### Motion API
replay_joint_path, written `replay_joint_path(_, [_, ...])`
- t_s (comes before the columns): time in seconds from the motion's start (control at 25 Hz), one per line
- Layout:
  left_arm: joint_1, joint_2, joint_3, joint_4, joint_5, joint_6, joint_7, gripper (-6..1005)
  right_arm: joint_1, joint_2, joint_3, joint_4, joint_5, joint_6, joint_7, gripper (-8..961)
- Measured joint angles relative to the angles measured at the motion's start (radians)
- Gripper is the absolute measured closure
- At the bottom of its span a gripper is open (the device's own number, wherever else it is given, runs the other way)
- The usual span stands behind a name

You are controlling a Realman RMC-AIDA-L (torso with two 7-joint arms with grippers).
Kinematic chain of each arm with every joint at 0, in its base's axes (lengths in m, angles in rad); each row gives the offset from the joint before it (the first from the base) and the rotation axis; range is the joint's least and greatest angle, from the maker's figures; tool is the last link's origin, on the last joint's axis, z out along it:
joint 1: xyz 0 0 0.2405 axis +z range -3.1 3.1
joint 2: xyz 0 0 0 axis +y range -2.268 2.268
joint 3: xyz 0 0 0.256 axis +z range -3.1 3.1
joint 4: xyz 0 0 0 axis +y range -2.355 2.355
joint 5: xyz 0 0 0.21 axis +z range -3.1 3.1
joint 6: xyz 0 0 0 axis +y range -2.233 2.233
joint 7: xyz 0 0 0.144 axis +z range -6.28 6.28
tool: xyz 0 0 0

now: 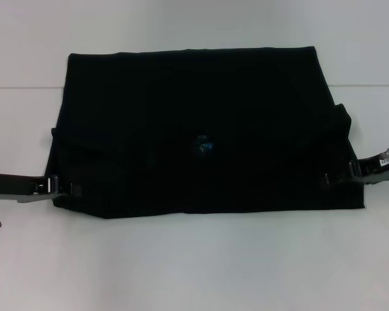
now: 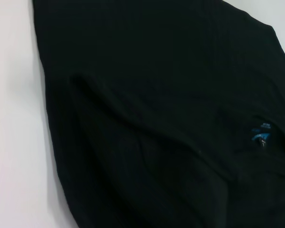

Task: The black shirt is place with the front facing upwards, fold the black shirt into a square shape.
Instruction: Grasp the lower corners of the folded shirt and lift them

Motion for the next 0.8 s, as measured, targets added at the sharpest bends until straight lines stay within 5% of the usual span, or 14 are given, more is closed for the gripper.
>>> replay_joint_path(0.24, [0.0,0.001,0.0,0.0,0.0,0.001,0.0,930,0.0,0.001,-0.006,0.0,0.0,0.007,0.002,78])
replay_joint_path(0.44, [0.0,0.002,0.001,0.0,0.0,0.003,0.0,931,0.002,0.003,-0.005,0.0,-0.001,0.002,0.0,295])
replay_joint_path(0.56, [0.0,0.002,0.002,0.0,0.001,0.012,0.0,931,0.002,0.004,-0.005,0.0,-0.001,0.001,-0.002,540])
replay_joint_path(0.8, [-0.003,0.002,0.002,0.0,0.004,0.017,-0.003,932,0.003,0.005,-0.005,-0.002,-0.001,-0.007,-0.007,763])
